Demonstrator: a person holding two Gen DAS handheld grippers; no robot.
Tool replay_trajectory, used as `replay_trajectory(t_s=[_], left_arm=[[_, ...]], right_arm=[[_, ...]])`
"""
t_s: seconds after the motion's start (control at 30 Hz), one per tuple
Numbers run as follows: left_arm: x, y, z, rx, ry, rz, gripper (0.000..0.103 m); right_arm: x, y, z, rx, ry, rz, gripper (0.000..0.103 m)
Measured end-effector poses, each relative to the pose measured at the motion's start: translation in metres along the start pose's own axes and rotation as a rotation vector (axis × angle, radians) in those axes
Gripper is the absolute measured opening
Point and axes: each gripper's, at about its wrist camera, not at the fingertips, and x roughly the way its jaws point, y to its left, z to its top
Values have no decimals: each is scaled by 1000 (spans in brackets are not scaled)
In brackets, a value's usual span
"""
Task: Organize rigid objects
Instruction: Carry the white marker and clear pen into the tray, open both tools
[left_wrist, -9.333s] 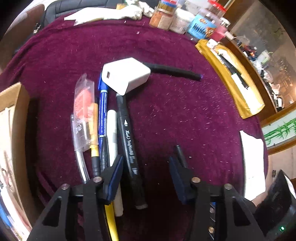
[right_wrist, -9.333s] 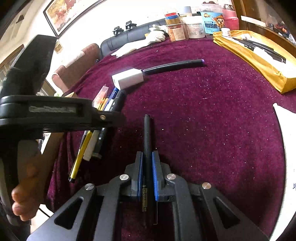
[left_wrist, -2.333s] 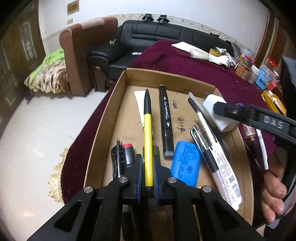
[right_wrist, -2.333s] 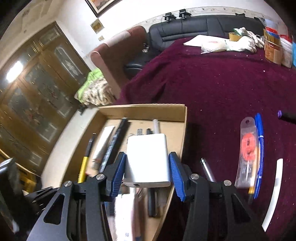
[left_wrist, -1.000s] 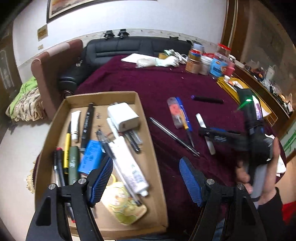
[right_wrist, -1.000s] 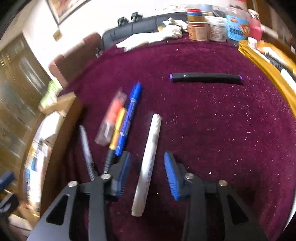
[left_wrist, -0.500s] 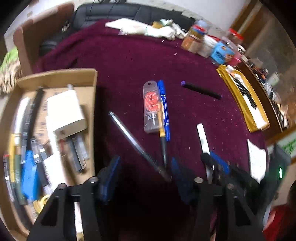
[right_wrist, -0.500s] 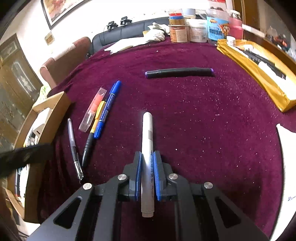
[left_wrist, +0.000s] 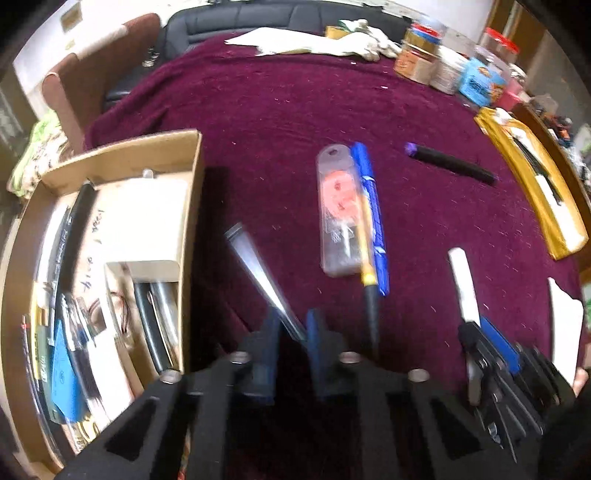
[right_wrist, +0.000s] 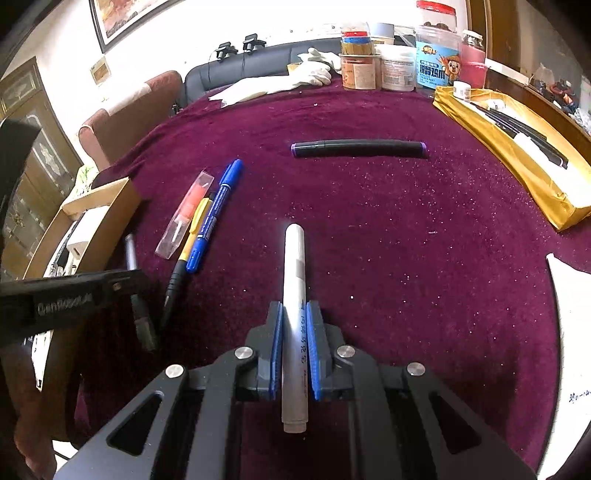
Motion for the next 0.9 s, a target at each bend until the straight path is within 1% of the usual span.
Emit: replay_trajectory(t_s=[0.07,0.13,0.2,0.3,0.33,0.4,0.5,0.57,0.6,0.63,0.7,0.77,0.83,0.9], left_arm=[[-2,3,-3,4,7,-28,10],[0,4,-2,-10,5,-42,13],[4,4,3,-10,16,-40,14],[5,-2,5,25,15,-14,11],[4,-1,5,26,14,-21,10],[-1,3,-1,4,10,-77,8],[-21,7,-10,-10,-78,-109,8],[-33,8,-16,-9,-114,-112,8],[-41,6,-20,2,-142,-72,8],[-45,5,-22,10,-158,-54,8],[-62,1,-30,28,-203,-53,7],[-76,5,-35,29,-227,-62,7],[-89,10,-32,25,-259,-45,7],[-102,21,-36,22,-287,-38,7]], right_arm=[[0,-1,0,3,0,4,12],[0,-1,0,6,0,4,12],[0,0,0,2,-2,0,12],[-1,-1,0,-1,-2,-1,12],[0,0,-1,1,-1,1,12],[-1,-2,0,9,0,10,12],[-2,-5,0,25,-4,26,12],[-6,-8,-1,41,-22,52,12],[-8,-9,-1,44,-34,67,12],[-11,-10,-2,47,-50,82,12],[-20,-10,-4,46,-100,108,12],[-32,-6,-7,21,-155,128,12],[-41,3,-9,10,-169,141,12],[-51,16,-11,-8,-175,136,12]])
